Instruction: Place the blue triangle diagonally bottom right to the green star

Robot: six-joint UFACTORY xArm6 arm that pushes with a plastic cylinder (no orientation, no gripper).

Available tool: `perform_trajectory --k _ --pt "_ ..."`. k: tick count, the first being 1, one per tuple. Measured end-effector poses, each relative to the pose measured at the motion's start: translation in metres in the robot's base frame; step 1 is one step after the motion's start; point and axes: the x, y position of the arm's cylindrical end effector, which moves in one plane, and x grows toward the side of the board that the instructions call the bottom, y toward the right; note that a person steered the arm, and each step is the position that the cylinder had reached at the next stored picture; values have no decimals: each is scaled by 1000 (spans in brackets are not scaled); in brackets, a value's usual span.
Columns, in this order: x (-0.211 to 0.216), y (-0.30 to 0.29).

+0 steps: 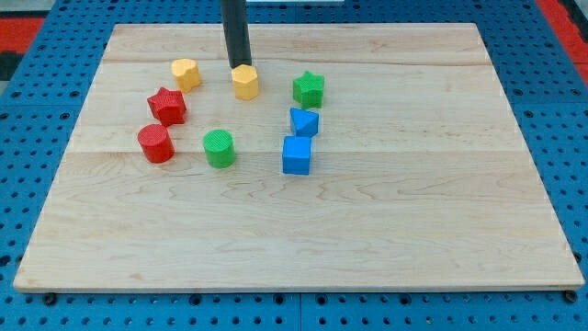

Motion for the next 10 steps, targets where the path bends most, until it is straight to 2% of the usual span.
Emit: perform_trajectory --k 2,3,5,6,7,8,9,10 --pt "-6 92" --pt "-4 107" --pt "38 123" --pt "91 153" --pt "182 174" --pt "230 135" --pt "230 58" --pt "191 35"
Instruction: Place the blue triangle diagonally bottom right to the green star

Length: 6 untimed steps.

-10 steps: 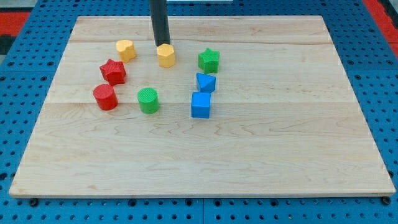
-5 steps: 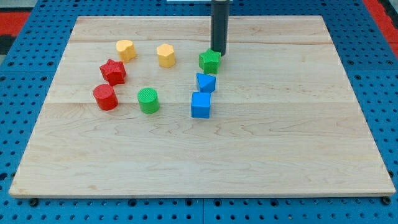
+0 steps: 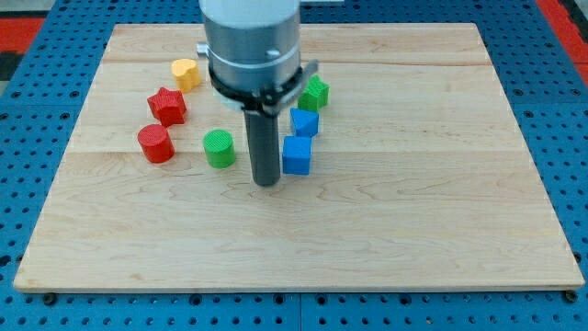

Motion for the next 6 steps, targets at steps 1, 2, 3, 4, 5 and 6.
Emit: perform_trajectory --k 1,2,3,4,5,6 --pt "-36 3" --pt "-58 1" --pt "-59 13" --pt "-58 92" --pt "-55 177" --pt "33 181"
